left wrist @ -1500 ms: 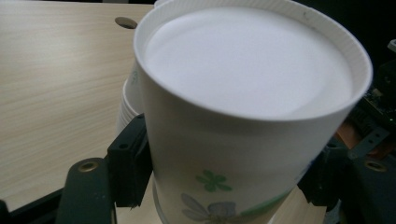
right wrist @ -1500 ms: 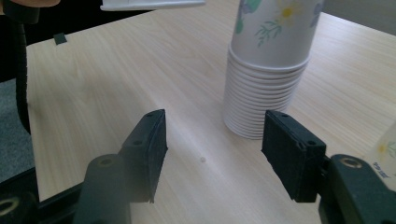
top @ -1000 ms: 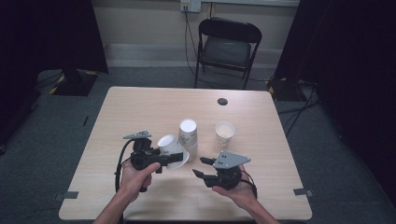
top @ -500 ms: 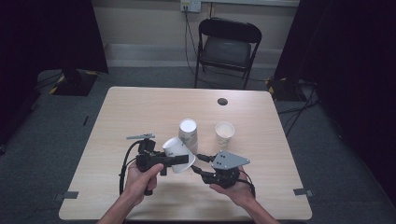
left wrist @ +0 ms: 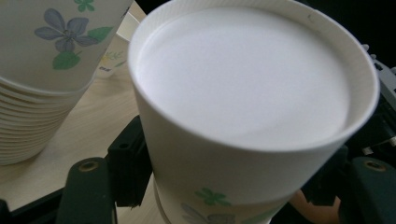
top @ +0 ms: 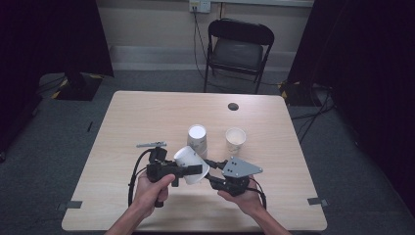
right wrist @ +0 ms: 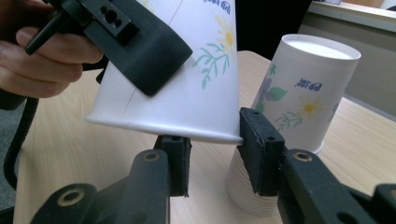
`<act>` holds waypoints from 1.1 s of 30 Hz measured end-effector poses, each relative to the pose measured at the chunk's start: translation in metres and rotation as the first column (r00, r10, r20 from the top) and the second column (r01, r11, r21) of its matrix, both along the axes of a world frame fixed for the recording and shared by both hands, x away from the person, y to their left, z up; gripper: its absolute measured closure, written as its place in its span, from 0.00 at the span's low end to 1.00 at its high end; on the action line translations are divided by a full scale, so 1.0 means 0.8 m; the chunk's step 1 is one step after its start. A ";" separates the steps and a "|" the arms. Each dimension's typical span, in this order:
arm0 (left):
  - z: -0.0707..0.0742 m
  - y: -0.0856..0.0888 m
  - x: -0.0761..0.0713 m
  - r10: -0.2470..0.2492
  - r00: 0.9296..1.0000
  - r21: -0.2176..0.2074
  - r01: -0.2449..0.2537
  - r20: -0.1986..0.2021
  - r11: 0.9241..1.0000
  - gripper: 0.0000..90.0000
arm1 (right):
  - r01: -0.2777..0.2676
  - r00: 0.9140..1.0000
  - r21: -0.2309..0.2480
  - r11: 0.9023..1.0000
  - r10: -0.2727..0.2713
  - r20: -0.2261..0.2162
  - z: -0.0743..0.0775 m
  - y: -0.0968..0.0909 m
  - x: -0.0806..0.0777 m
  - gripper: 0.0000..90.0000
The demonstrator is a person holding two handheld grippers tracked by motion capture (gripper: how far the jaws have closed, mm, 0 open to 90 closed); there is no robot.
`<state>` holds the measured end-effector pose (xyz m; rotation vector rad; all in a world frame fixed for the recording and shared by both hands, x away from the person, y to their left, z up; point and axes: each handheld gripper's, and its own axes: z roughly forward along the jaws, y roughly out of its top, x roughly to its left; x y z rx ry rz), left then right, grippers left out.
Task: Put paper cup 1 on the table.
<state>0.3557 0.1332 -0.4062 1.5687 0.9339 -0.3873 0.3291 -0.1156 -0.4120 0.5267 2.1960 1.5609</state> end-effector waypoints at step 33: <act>-0.004 -0.018 -0.004 -0.111 0.994 0.025 0.111 0.010 0.994 0.23 | -0.008 0.999 0.022 1.000 0.007 0.053 0.002 -0.008 0.000 0.92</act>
